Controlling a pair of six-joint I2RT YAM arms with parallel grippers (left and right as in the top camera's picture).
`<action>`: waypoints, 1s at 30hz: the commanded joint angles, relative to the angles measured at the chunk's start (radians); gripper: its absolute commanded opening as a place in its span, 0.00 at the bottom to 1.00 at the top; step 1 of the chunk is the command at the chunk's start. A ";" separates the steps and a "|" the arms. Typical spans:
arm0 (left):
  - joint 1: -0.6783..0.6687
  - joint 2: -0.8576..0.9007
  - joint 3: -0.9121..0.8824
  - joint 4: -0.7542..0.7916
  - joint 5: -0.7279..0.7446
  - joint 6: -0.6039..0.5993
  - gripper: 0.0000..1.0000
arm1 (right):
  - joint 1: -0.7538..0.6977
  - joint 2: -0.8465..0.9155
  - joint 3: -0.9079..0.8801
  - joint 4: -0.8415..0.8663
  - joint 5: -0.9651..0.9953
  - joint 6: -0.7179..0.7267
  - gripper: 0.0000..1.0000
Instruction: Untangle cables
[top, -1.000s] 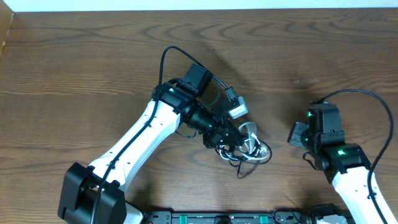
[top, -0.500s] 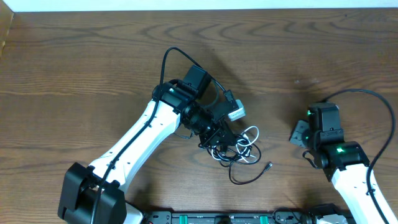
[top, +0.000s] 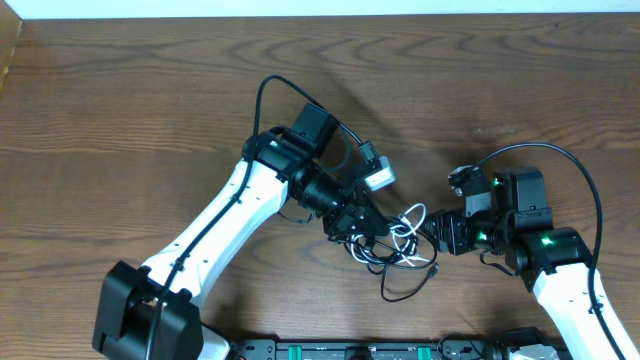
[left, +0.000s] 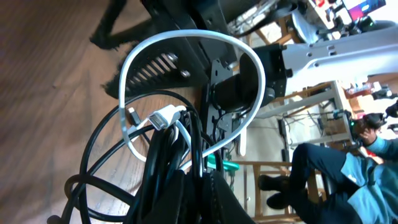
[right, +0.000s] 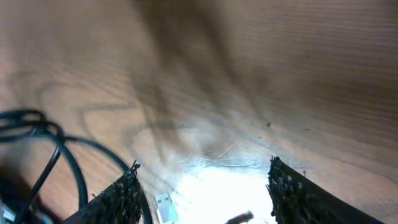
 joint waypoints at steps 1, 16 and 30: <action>0.044 -0.025 0.019 -0.002 0.079 0.006 0.08 | -0.048 -0.019 0.011 -0.010 -0.149 -0.116 0.66; 0.101 -0.025 0.018 0.043 0.287 0.010 0.08 | -0.185 -0.051 0.011 0.086 -0.634 -0.319 0.55; 0.101 -0.025 0.018 0.037 0.286 0.010 0.08 | -0.183 -0.051 0.011 0.313 -0.693 -0.162 0.68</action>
